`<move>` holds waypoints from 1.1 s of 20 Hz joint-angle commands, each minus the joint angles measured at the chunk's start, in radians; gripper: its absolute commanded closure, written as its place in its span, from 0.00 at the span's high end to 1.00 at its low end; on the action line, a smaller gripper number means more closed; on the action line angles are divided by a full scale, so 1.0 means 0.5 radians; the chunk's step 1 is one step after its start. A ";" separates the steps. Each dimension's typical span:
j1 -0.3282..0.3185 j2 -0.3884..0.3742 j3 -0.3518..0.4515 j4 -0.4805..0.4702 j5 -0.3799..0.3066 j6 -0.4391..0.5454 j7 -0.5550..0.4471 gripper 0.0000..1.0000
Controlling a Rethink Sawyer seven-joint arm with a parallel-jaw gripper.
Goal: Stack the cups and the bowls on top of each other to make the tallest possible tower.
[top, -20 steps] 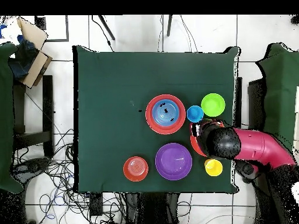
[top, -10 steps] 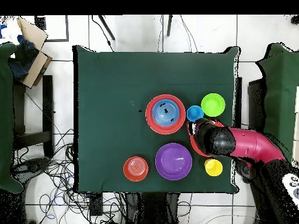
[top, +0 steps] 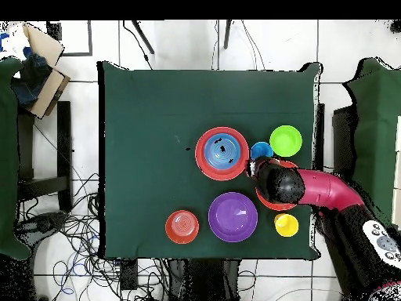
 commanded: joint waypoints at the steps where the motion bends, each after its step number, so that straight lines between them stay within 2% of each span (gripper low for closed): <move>1: 0.027 0.158 -0.001 -0.196 -0.137 -0.094 0.030 1.00; 10: 0.044 0.282 -0.011 -0.311 -0.136 -0.140 0.045 1.00; 11: 0.044 0.282 -0.011 -0.314 -0.136 -0.141 0.040 0.00; 14: 0.063 0.273 -0.030 -0.328 -0.121 -0.071 0.035 0.00; 22: 0.111 0.229 -0.056 -0.360 -0.118 -0.081 0.063 0.00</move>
